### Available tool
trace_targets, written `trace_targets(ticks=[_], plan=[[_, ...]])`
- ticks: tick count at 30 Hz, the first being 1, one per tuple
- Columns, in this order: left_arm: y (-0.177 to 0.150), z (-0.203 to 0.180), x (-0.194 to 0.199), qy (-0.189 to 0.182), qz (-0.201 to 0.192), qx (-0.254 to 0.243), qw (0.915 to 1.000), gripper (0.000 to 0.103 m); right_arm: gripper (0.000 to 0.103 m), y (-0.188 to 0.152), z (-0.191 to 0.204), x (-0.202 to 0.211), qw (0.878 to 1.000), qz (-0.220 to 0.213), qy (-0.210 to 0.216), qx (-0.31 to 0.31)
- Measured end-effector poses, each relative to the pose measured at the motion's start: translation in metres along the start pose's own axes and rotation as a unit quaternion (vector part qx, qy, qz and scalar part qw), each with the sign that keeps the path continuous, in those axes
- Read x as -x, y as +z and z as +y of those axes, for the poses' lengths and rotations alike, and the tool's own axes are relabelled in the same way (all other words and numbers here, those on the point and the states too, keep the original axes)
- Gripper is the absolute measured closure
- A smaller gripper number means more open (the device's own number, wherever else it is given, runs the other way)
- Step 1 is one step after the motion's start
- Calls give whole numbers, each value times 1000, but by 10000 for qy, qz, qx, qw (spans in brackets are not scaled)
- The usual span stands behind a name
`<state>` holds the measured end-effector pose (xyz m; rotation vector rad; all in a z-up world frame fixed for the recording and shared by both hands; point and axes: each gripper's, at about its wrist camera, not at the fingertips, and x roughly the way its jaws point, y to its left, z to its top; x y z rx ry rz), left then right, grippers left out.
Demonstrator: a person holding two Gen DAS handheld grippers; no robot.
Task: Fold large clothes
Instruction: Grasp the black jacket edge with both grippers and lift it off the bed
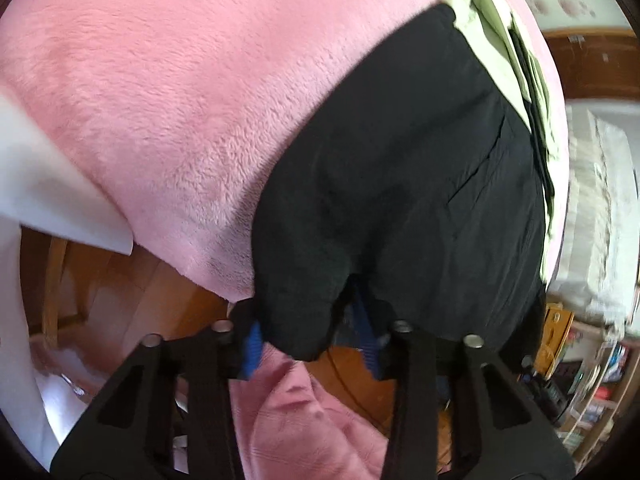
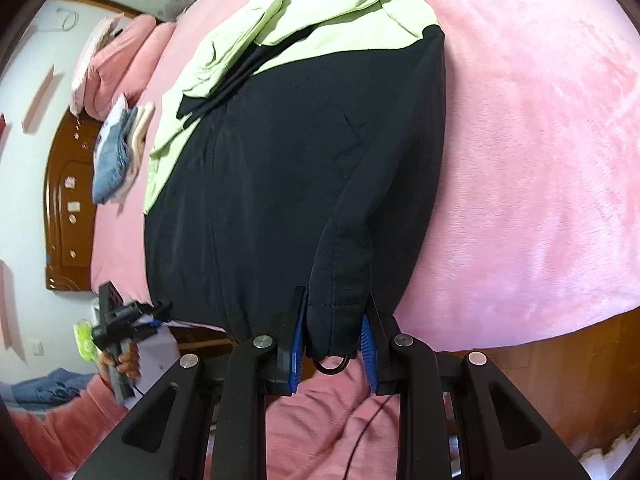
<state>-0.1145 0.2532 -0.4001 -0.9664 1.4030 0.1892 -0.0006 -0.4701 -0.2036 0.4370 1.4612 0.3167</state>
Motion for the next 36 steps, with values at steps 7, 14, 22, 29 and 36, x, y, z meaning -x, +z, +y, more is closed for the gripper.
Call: trace_targets(ticks=[7, 14, 22, 29, 36], plan=[[-23, -28, 24, -1065, -872, 1060, 9848, 87, 80, -4, 1, 6, 9983, -510, 223, -199], [-35, -102, 36, -2045, -1382, 1221, 9613, 88, 81, -7, 8, 31, 9786, -1277, 1261, -1007], [12, -213, 93, -2701, -1901, 285, 9435, 90, 82, 37, 24, 80, 9310, -2240, 2535, -1369], [83, -269, 183, -3239, -2654, 86, 9081, 91, 86, 109, 33, 143, 8999, -3139, 2828, -1081], [193, -312, 191, -2871, -2778, -374, 9160, 91, 87, 201, 43, 168, 8874, -3734, 2507, -1013]])
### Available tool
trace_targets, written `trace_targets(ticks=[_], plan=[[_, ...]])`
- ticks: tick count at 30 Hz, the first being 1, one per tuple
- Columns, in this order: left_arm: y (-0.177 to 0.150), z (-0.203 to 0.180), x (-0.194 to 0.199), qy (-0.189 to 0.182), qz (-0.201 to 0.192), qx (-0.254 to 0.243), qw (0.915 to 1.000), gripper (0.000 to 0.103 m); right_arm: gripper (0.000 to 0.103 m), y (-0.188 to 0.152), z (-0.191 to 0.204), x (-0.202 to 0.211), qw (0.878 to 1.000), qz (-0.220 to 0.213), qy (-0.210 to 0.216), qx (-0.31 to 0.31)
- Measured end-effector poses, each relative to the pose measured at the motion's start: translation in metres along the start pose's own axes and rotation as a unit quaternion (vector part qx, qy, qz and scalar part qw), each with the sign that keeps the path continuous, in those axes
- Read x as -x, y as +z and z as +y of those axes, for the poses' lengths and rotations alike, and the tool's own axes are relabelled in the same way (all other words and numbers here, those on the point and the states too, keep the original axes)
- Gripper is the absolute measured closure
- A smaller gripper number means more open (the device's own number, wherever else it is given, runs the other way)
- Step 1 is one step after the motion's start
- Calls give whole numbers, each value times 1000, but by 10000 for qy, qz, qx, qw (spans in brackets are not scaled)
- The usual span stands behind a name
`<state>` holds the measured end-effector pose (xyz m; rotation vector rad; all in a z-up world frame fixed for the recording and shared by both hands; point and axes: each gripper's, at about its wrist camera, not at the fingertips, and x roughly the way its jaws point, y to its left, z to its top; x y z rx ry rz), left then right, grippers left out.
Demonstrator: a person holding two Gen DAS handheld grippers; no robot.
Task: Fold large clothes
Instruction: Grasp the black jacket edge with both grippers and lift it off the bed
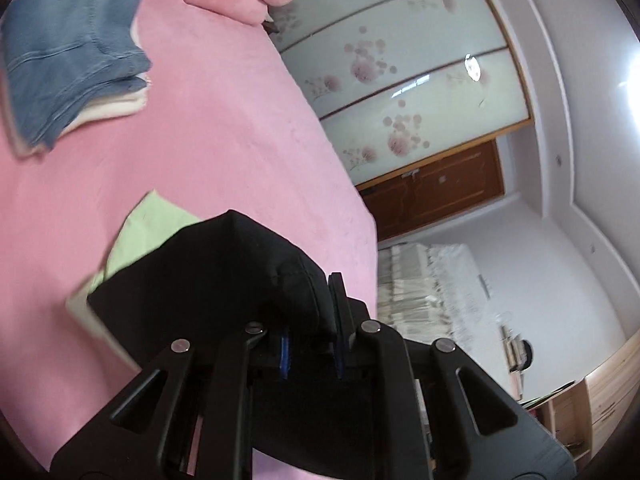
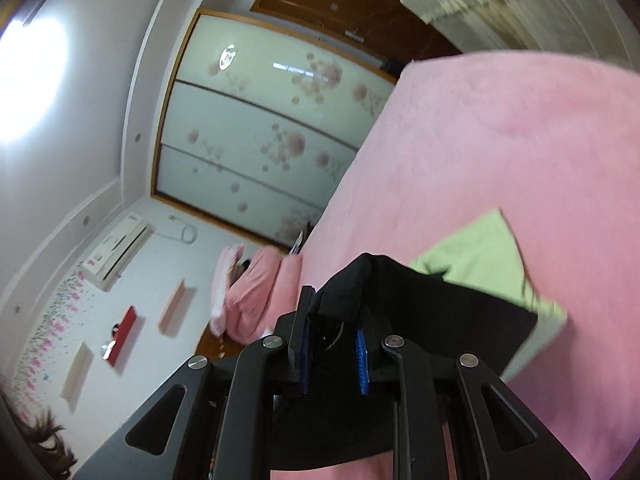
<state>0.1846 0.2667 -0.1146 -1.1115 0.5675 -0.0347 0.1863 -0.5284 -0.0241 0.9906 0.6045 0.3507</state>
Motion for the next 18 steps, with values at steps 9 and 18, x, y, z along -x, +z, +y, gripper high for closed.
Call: trace_targets(ticks=[9, 18], plan=[[54, 60, -126, 804, 591, -76, 9950, 91, 87, 29, -8, -111, 9878, -369, -1507, 136], [42, 47, -199, 2255, 1176, -1136, 9604, 45, 62, 17, -30, -223, 9710, -3, -2348, 454]])
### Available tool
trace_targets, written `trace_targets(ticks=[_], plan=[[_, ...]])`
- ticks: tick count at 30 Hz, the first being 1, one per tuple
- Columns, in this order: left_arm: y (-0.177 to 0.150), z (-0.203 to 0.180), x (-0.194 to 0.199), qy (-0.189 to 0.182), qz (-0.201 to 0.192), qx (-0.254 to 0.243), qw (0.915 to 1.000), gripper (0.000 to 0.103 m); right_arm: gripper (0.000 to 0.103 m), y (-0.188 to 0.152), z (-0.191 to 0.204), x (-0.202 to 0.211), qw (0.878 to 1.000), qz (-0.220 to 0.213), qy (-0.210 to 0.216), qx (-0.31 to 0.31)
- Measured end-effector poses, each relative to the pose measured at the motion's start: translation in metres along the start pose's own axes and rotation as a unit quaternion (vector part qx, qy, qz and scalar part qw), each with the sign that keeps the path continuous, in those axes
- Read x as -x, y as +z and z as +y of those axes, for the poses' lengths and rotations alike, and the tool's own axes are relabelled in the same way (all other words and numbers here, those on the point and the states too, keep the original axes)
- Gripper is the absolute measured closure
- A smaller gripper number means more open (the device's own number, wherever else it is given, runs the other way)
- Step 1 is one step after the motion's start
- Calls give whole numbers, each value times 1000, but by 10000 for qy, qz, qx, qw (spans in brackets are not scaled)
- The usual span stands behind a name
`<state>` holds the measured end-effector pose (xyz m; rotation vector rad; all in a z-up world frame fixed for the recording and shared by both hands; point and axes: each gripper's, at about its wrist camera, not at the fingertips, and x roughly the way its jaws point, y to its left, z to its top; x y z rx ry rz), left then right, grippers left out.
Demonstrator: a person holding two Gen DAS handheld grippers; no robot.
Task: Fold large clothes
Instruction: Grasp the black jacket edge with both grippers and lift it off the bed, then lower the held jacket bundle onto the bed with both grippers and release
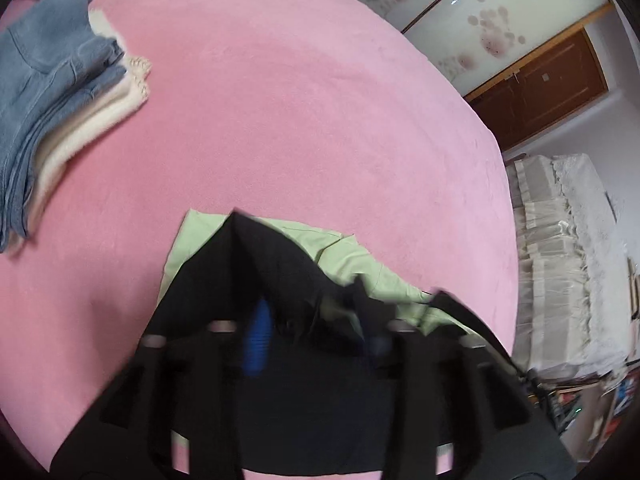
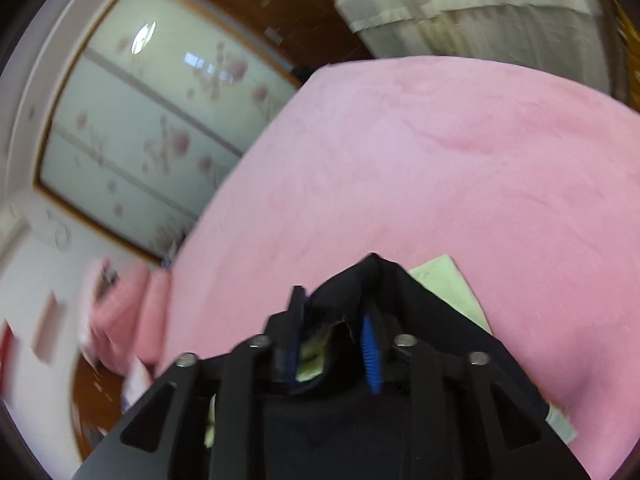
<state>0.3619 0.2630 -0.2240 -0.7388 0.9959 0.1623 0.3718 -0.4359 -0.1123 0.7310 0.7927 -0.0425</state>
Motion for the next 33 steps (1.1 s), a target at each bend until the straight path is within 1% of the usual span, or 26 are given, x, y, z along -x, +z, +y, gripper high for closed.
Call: trace_targets(ticks=[1, 2, 3, 5, 6, 8, 10, 12, 14, 16, 17, 19, 21, 22, 24, 26, 28, 29, 30, 31, 32, 33], plan=[[-5, -1, 4, 19, -111, -42, 9999, 40, 58, 0, 8, -4, 9999, 6, 26, 150], [-7, -4, 7, 42, -243, -89, 9997, 37, 51, -3, 20, -9, 9992, -36, 88, 380], [-10, -5, 9, 45, -321, -123, 9994, 37, 43, -5, 27, -9, 9984, -75, 123, 550], [-15, -4, 15, 69, -318, -107, 9994, 37, 35, -12, 41, -10, 9954, -116, 66, 952], [-22, -3, 20, 128, -301, -52, 9995, 37, 35, -15, 45, -11, 9938, -95, 15, 1110], [-37, 3, 33, 240, -260, 49, 9994, 37, 35, -24, 51, -15, 9900, 97, -126, 1400], [-51, 22, 35, 543, -162, 106, 9983, 37, 35, -36, 48, -24, 9861, 388, -360, 1572], [-62, 42, 42, 913, -181, 88, 9956, 38, 35, -52, 39, -20, 9816, 588, -691, 1682], [-70, 63, 47, 1187, -194, 81, 9927, 38, 35, -69, 23, -24, 9750, 796, -1052, 1789], [-74, 86, 47, 1264, -176, 172, 9917, 38, 35, -84, 11, -29, 9693, 932, -1237, 1911], [-77, 98, 46, 1231, -178, 250, 9919, 38, 35, -91, 5, -33, 9656, 992, -1332, 2000], [-84, 122, 42, 1120, -155, 604, 9917, 38, 35, -104, -13, -37, 9590, 1112, -1550, 2095], [-90, 141, 33, 1060, 16, 933, 9900, 42, 35, -118, -50, -35, 9538, 1399, -1748, 2005], [-94, 149, 29, 1072, 98, 1037, 9888, 43, 35, -125, -62, -35, 9524, 1551, -1769, 1939], [-101, 155, 20, 1192, 192, 965, 9880, 44, 35, -137, -77, -42, 9513, 1677, -1825, 1835], [-108, 155, 11, 1357, 356, 863, 9863, 46, 35, -143, -86, -48, 9508, 1665, -1929, 1763], [-111, 156, 0, 1398, 562, 835, 9851, 56, 39, -147, -95, -58, 9494, 1634, -2118, 1643], [-114, 158, -6, 1276, 667, 831, 9861, 71, 49, -148, -97, -60, 9514, 1630, -2077, 1584], [-115, 158, -8, 1123, 721, 839, 9875, 80, 58, -148, -98, -62, 9560, 1602, -1954, 1492], [-116, 159, -11, 971, 743, 836, 9890, 82, 60, -149, -99, -63, 9581, 1576, -1947, 1388], [-116, 160, -11, 924, 721, 818, 9897, 84, 67, -149, -101, -64, 9602, 1578, -1939, 1246], [-116, 161, -11, 880, 683, 795, 9906, 88, 75, -137, -105, -65, 9630, 1577, -1906, 1071]])
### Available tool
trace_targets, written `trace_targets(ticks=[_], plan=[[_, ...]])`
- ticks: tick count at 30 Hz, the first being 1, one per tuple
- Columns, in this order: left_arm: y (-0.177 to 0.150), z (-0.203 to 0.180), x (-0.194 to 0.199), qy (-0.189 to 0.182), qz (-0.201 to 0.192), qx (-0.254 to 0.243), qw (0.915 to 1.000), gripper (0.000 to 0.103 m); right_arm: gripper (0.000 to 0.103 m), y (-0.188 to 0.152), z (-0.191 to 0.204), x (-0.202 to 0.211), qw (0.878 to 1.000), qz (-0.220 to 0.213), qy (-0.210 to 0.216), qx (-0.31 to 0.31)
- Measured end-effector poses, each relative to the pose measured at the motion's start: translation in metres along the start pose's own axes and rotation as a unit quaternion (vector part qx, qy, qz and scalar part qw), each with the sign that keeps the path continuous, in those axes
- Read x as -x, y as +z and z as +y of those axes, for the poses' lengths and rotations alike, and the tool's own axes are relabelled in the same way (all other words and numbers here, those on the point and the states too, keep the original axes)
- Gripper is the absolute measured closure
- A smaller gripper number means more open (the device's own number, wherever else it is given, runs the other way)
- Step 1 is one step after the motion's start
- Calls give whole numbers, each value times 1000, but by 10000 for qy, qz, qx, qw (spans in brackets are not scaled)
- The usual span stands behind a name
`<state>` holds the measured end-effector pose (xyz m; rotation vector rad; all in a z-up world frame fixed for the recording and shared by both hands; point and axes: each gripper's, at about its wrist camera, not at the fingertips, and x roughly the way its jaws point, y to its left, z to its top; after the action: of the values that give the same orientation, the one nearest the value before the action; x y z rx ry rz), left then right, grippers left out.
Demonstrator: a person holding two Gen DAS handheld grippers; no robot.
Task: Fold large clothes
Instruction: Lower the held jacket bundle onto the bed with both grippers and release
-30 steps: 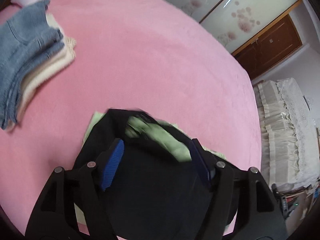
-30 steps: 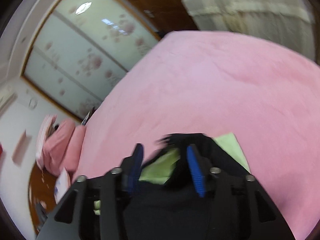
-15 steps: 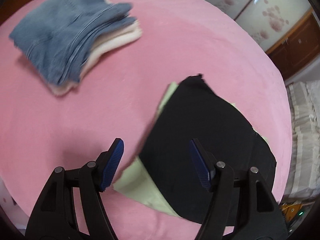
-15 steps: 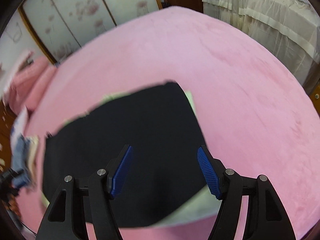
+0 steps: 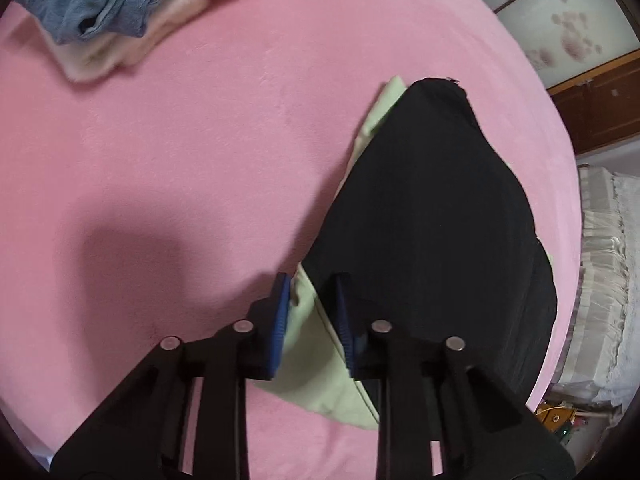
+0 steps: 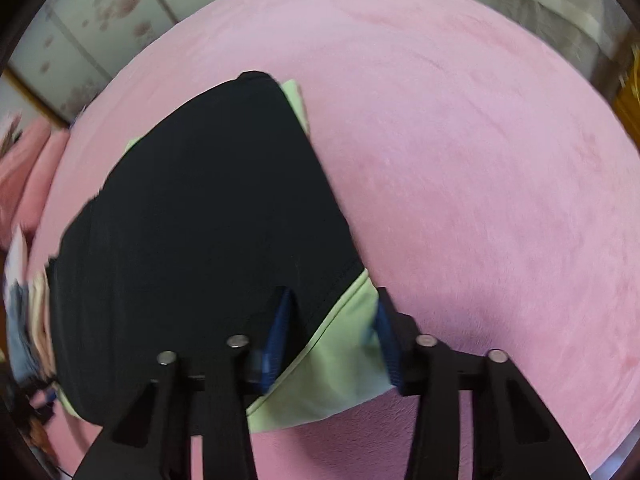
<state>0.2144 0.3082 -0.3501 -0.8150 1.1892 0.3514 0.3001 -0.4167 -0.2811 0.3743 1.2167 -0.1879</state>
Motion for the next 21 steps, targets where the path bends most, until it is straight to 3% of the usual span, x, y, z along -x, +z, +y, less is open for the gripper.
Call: trace_targets(ticks=[5, 10, 14, 16, 18, 19, 21], plan=[[1, 11, 0, -287, -34, 211, 9994, 94, 83, 7, -13, 7, 9992, -101, 119, -361], [3, -1, 5, -56, 6, -23, 10000, 94, 83, 16, 4, 2, 9998, -49, -169, -108], [4, -15, 23, 206, -165, -223, 9994, 92, 64, 21, 31, 13, 9969, -240, -688, 294], [-1, -29, 47, 134, -550, -538, 9969, 87, 61, 19, 43, 30, 9926, -689, -867, 504], [-10, -44, 69, 25, -819, -921, 9924, 82, 48, 15, 65, 50, 9832, -1192, -1122, 812], [-19, -59, 82, -148, -906, -1284, 9875, 82, 45, 12, 77, 57, 9817, -1309, -1003, 954], [-37, -83, 88, -411, -722, -1747, 9811, 81, 45, 6, 99, 59, 9864, -1144, -284, 1144]])
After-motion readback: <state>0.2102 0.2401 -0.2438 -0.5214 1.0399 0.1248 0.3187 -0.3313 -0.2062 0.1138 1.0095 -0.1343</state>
